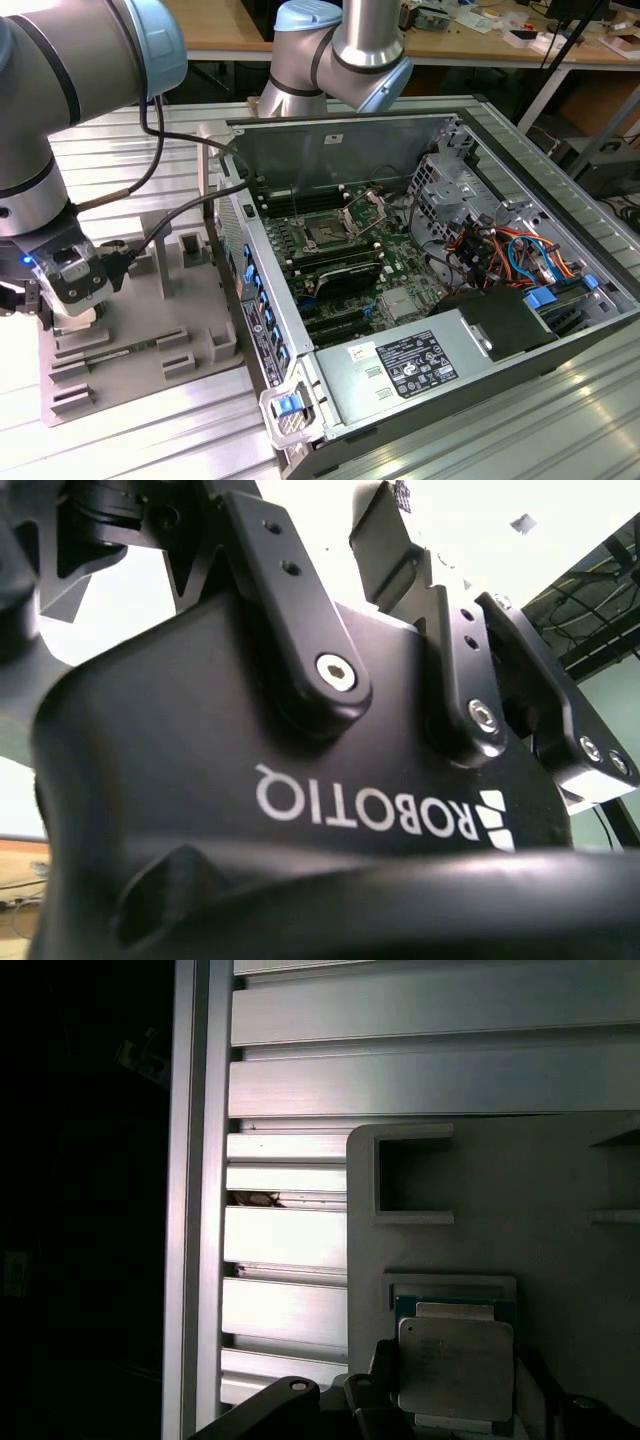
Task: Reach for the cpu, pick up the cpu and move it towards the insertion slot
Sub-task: 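Pick up the cpu and move it towards the insertion slot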
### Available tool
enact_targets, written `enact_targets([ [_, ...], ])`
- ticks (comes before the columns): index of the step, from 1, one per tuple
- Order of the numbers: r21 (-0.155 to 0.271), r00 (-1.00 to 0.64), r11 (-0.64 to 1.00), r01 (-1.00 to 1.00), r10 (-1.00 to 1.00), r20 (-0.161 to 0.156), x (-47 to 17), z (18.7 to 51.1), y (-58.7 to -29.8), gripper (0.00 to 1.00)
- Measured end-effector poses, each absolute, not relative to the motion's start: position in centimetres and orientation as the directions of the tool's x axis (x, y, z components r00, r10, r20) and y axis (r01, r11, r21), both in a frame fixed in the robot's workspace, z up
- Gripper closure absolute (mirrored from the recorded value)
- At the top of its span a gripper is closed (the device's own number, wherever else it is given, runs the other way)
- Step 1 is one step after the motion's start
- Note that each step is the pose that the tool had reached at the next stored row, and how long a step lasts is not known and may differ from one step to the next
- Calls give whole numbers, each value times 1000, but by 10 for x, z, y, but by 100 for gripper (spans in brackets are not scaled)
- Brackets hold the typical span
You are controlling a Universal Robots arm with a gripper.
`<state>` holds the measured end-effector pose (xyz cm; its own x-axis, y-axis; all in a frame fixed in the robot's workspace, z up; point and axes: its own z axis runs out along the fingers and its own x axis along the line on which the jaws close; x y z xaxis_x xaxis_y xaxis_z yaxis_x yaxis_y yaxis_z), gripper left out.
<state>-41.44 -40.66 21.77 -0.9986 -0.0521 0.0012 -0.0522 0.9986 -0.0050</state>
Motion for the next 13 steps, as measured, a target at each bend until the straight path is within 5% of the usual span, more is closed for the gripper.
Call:
enact_targets([
  [13, -5, -999, 999, -52, -52, 1, -414, 225, -407, 46],
])
